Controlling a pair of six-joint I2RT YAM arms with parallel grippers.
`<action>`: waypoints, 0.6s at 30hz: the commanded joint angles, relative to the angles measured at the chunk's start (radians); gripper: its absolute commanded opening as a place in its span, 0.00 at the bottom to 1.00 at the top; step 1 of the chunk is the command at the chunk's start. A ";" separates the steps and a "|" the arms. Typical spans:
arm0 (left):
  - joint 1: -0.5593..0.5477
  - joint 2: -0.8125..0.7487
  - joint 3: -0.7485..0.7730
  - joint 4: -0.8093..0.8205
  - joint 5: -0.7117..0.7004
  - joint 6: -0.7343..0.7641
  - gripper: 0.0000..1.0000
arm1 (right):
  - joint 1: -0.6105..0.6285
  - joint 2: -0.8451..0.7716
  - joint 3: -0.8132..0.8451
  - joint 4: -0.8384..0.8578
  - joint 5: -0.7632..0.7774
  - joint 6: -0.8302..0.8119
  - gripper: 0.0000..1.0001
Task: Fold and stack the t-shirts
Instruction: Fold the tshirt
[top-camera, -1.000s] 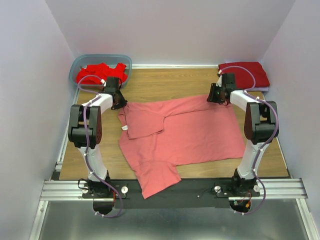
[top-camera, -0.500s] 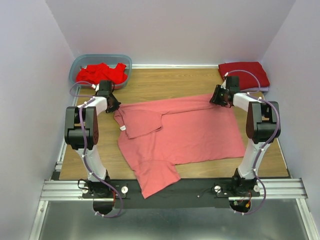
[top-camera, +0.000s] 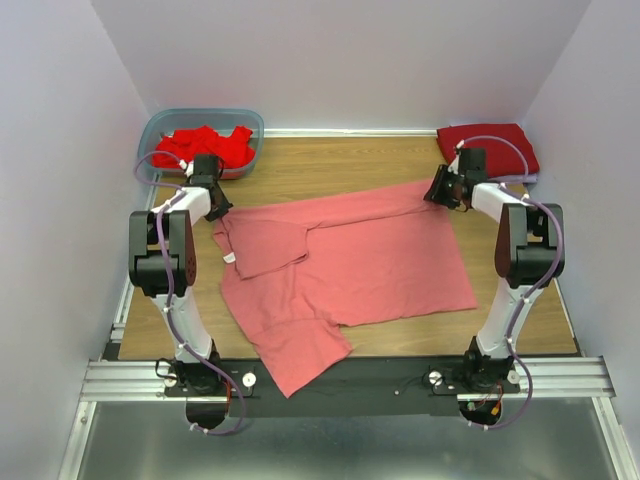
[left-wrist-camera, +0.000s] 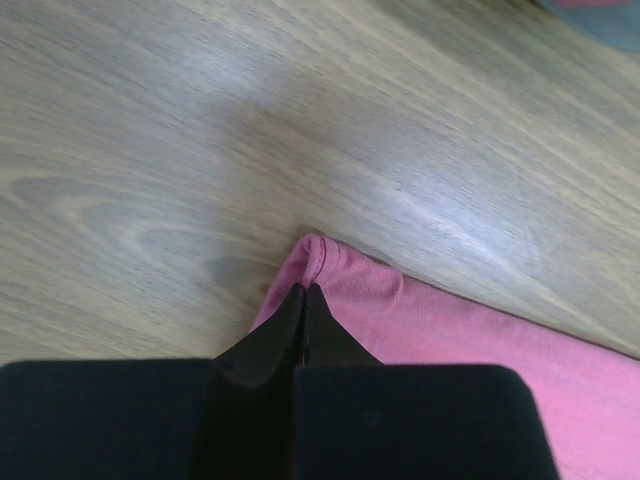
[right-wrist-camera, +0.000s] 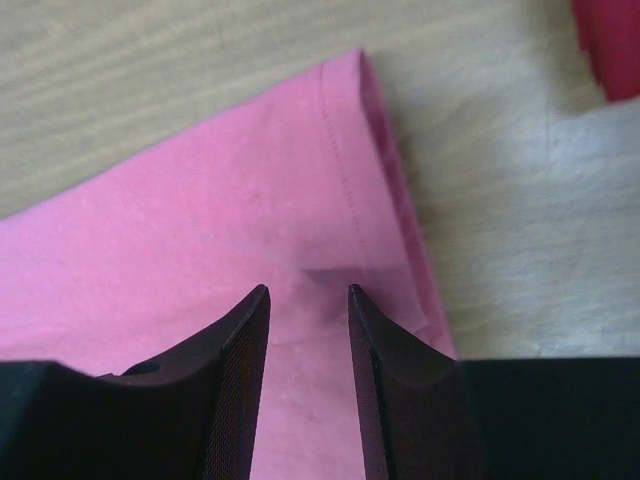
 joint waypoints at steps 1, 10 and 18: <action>0.010 0.025 0.028 -0.034 -0.074 0.056 0.03 | -0.013 -0.009 0.073 -0.013 0.005 -0.001 0.44; 0.011 0.036 0.041 -0.047 -0.111 0.062 0.04 | -0.028 0.100 0.078 -0.004 -0.041 0.033 0.29; 0.014 0.097 0.122 -0.089 -0.142 0.073 0.03 | -0.109 0.085 -0.040 0.027 -0.015 0.125 0.22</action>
